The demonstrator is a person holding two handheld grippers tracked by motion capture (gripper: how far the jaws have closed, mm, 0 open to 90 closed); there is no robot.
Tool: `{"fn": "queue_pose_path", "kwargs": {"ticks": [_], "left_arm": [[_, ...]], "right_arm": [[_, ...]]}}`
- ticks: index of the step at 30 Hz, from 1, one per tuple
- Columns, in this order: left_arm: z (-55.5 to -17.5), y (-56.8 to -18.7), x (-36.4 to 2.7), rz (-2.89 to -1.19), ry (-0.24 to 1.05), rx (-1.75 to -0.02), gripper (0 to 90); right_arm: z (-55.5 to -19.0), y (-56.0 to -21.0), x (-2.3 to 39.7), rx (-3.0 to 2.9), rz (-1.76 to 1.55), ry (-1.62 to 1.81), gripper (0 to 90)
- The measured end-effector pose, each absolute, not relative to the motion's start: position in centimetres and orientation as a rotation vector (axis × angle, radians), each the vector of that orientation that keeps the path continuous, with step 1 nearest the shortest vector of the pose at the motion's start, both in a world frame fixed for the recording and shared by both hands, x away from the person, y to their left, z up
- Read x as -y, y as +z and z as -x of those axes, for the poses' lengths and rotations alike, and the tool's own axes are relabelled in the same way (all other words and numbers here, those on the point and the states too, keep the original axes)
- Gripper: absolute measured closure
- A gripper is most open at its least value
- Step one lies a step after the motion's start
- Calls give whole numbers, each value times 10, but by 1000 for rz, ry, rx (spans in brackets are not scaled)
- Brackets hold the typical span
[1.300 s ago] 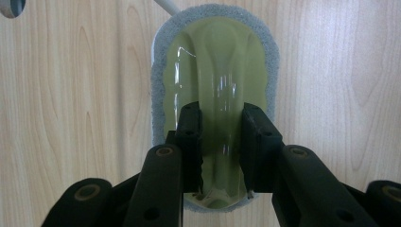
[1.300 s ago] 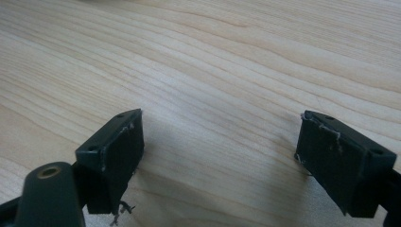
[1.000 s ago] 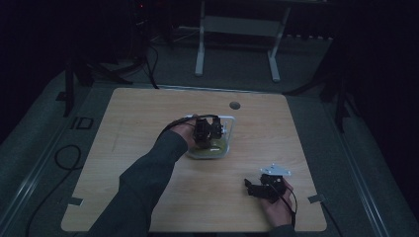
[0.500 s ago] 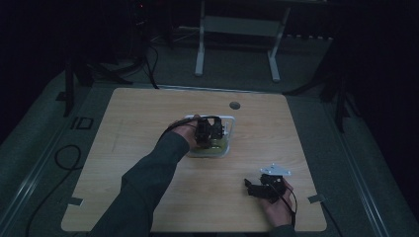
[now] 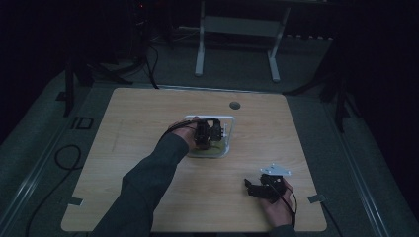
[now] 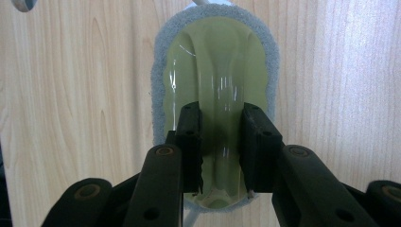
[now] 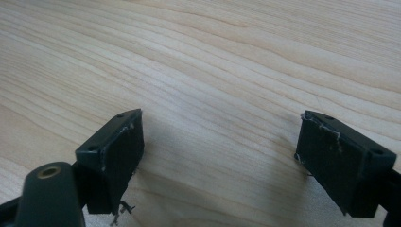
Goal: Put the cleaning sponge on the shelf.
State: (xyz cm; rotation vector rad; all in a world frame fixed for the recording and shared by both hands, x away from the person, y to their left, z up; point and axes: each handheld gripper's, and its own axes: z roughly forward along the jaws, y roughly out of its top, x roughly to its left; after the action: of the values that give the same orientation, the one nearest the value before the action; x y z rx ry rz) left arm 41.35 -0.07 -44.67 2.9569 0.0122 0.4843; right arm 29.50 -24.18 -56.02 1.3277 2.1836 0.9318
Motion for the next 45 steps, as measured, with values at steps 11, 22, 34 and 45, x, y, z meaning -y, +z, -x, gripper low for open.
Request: {"fn": "queue_pose_path", "kwargs": {"ticks": [11, 22, 34, 45], "left_arm": [[-414, -452, 4, -2959, 520, 1, 717], [-415, -457, 6, -2963, 542, -10, 715], [-419, -459, 6, -2948, 576, -21, 712], [-419, -461, 7, -2951, 609, -25, 708]], "right_arm": [[-295, -560, 242, -2184, -1328, 932, 153], [-295, -560, 242, -2184, -1330, 931, 153], [-295, -560, 242, -2184, -1330, 931, 153], [-295, -560, 242, -2184, -1330, 932, 153]]}}
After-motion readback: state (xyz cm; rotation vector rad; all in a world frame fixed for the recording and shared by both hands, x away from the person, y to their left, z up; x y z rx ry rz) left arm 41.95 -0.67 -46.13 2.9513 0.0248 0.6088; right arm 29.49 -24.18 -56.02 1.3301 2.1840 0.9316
